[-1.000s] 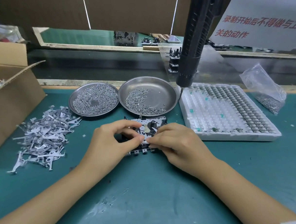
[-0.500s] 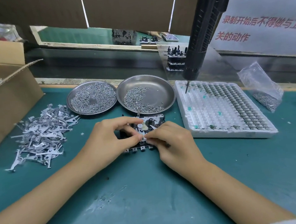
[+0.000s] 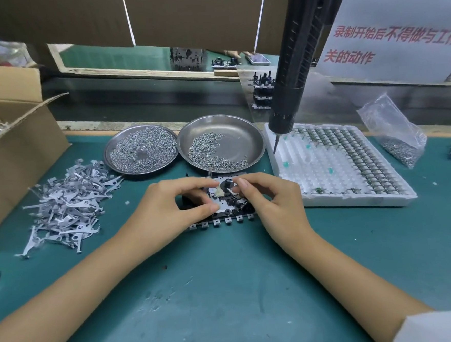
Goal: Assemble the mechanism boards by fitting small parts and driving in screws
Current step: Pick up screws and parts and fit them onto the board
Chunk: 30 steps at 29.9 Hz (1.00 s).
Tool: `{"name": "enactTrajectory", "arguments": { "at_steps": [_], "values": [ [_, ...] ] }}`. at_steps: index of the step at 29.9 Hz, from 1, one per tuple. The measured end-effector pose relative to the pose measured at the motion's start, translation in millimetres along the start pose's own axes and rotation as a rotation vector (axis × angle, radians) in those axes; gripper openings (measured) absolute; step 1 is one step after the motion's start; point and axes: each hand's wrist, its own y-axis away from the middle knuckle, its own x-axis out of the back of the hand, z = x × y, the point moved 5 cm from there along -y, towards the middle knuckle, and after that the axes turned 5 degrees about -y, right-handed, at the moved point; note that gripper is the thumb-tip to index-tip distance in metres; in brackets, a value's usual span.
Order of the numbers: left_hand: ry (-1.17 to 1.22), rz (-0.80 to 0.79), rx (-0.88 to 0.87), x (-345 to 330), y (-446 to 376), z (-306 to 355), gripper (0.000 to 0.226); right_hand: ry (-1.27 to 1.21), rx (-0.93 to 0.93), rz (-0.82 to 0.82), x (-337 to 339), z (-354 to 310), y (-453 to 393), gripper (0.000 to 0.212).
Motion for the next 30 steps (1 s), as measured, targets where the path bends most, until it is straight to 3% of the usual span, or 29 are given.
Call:
{"name": "enactTrajectory", "arguments": {
  "at_steps": [3,6,8,12,14,20,30],
  "values": [
    [-0.066,0.053,-0.049,7,-1,4,0.035,0.023,0.007,0.015,0,1,0,0.028],
    [-0.135,0.220,-0.060,30,-10,1,0.019,0.038,0.025,0.019,0,3,0,0.022],
    [-0.324,0.324,-0.015,51,-22,-9,0.018,0.044,0.034,0.013,0,4,1,0.016],
    [-0.805,0.157,0.248,68,-48,-43,0.036,0.073,0.060,0.006,-1,6,1,0.012],
    [-0.794,0.110,0.325,66,-53,-51,0.039,0.078,0.058,0.002,-1,7,1,0.011],
    [-0.725,0.222,0.390,69,-61,-54,0.023,0.099,0.055,-0.009,-1,7,1,0.012],
    [-0.614,0.496,0.206,70,-47,-49,0.016,0.096,0.036,-0.013,-1,6,0,0.011]
  ]
}}
